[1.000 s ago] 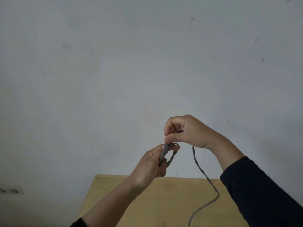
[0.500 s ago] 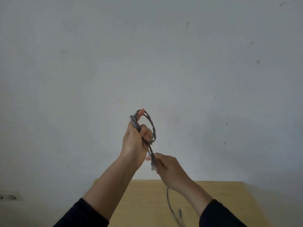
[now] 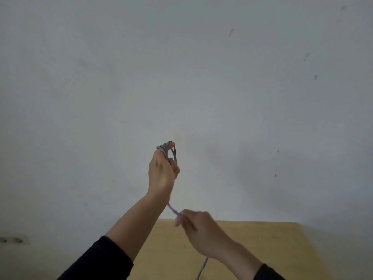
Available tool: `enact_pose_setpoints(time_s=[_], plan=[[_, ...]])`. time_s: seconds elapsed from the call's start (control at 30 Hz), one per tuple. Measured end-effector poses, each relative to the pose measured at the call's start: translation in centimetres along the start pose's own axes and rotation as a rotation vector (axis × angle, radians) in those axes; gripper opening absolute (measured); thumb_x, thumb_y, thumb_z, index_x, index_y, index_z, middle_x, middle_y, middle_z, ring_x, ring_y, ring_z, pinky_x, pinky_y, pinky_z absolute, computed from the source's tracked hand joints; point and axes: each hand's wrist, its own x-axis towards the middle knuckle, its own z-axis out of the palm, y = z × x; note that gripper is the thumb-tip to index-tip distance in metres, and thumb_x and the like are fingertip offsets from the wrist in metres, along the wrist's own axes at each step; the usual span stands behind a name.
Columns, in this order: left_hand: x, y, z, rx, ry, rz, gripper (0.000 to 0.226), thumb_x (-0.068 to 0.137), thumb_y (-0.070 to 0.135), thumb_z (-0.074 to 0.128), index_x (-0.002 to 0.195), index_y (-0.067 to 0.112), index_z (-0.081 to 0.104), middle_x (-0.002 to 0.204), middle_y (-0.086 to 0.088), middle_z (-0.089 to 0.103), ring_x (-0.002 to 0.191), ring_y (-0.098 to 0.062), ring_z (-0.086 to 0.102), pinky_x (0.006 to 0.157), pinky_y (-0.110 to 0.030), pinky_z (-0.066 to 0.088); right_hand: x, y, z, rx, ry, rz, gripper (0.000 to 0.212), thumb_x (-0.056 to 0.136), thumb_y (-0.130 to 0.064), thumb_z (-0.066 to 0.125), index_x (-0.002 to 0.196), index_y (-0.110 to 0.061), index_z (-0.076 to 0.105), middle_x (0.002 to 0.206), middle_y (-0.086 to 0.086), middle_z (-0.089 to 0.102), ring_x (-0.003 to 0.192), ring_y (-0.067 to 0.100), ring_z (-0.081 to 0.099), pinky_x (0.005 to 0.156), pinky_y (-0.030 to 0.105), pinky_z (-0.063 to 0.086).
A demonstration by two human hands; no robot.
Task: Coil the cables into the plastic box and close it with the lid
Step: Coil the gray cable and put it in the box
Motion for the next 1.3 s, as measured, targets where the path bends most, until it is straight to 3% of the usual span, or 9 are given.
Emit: enact_pose_setpoints(time_s=[0.2, 0.37, 0.47, 0.67, 0.77, 0.87, 0.97, 1.13, 1.3], plan=[[-0.8, -3.8, -2.0, 0.520, -0.091, 0.122, 0.048, 0.098, 0.027, 0.021, 0.096, 0.001, 0.061, 0.079, -0.023, 0.066, 0.047, -0.013, 0.048, 0.044, -0.016, 0.034, 1.0, -1.9, -6.1, -0.090, 0.107, -0.070, 0.022, 0.087, -0.032, 0.060, 0.067, -0.022, 0.058, 0.043, -0.009, 0.047, 0.040, 0.005, 0.038, 0.044, 0.016, 0.027], [-3.8, -3.9, -1.3, 0.492, -0.449, 0.190, 0.051, 0.097, 0.047, 0.019, 0.076, 0.035, 0.064, 0.048, 0.009, 0.038, 0.047, -0.007, 0.034, 0.055, -0.022, 0.033, 2.1, -2.7, -10.7, -0.053, 0.118, -0.081, 0.013, 0.081, -0.028, 0.069, 0.075, -0.016, 0.067, 0.065, -0.005, 0.067, 0.050, 0.002, 0.053, 0.051, 0.014, 0.041], [-5.2, -2.7, -1.0, 0.400, -0.526, 0.159, 0.051, 0.097, 0.047, 0.021, 0.085, 0.029, 0.068, 0.057, 0.002, 0.033, 0.055, -0.013, 0.031, 0.058, -0.021, 0.034, 2.3, -1.8, -11.9, 0.116, 0.137, -0.092, 0.008, 0.081, -0.021, 0.069, 0.074, -0.017, 0.068, 0.075, -0.001, 0.070, 0.071, 0.014, 0.064, 0.071, 0.029, 0.051], [-5.2, -1.1, -0.8, 0.302, -0.657, 0.089, 0.053, 0.098, 0.046, 0.020, 0.096, 0.021, 0.067, 0.064, 0.005, 0.047, 0.047, -0.010, 0.032, 0.051, -0.018, 0.032, 2.2, -0.7, -10.9, 0.397, 0.229, -0.131, 0.012, 0.075, -0.033, 0.069, 0.079, -0.022, 0.068, 0.073, 0.002, 0.061, 0.071, 0.014, 0.060, 0.074, 0.028, 0.050], [-5.1, -0.9, -0.7, 0.169, -0.700, -0.018, 0.054, 0.098, 0.045, 0.021, 0.093, 0.016, 0.067, 0.050, 0.007, 0.026, 0.044, -0.010, 0.018, 0.045, -0.018, 0.025, 1.9, -0.8, -10.5, 0.431, 0.159, -0.088, 0.031, 0.078, -0.046, 0.057, 0.102, -0.029, 0.069, 0.086, -0.007, 0.064, 0.076, 0.005, 0.060, 0.077, 0.022, 0.043], [-5.0, -0.7, -0.5, 0.071, -0.696, -0.065, 0.050, 0.097, 0.044, 0.025, 0.087, 0.014, 0.064, 0.045, 0.011, 0.021, 0.042, -0.007, 0.014, 0.042, -0.018, 0.020, 1.6, -1.4, -10.3, 0.452, 0.044, -0.122, 0.039, 0.090, -0.041, 0.041, 0.115, -0.023, 0.065, 0.075, -0.019, 0.066, 0.068, 0.016, 0.047, 0.067, 0.024, 0.039], [-4.8, -0.6, -0.6, -0.027, -0.613, -0.085, 0.047, 0.098, 0.038, 0.024, 0.080, 0.014, 0.060, 0.045, 0.010, 0.019, 0.041, -0.006, 0.013, 0.040, -0.018, 0.017, 1.4, -1.8, -10.5, 0.423, 0.006, -0.133, 0.041, 0.091, -0.046, 0.035, 0.116, -0.030, 0.064, 0.062, 0.015, 0.047, 0.062, 0.020, 0.035, 0.064, 0.027, 0.036], [-4.0, -0.9, -0.8, -0.083, -0.331, -0.106, 0.046, 0.100, 0.036, 0.029, 0.068, 0.014, 0.054, 0.045, 0.009, 0.020, 0.041, -0.008, 0.014, 0.041, -0.020, 0.016, 1.2, -2.0, -10.0, 0.280, -0.008, -0.161, 0.031, 0.089, -0.034, 0.056, 0.119, -0.028, 0.060, 0.090, -0.016, 0.067, 0.084, -0.005, 0.060, 0.080, 0.015, 0.043], [-4.4, -1.3, -1.6, 0.320, -0.293, 0.256, 0.047, 0.097, 0.044, 0.025, 0.089, 0.015, 0.061, 0.051, 0.010, 0.039, 0.047, -0.012, 0.036, 0.046, -0.021, 0.034, 1.5, -1.8, -9.5, 0.171, 0.153, -0.131, 0.029, 0.095, -0.019, 0.048, 0.115, -0.033, 0.063, 0.060, -0.012, 0.053, 0.059, 0.007, 0.046, 0.061, 0.018, 0.039]])
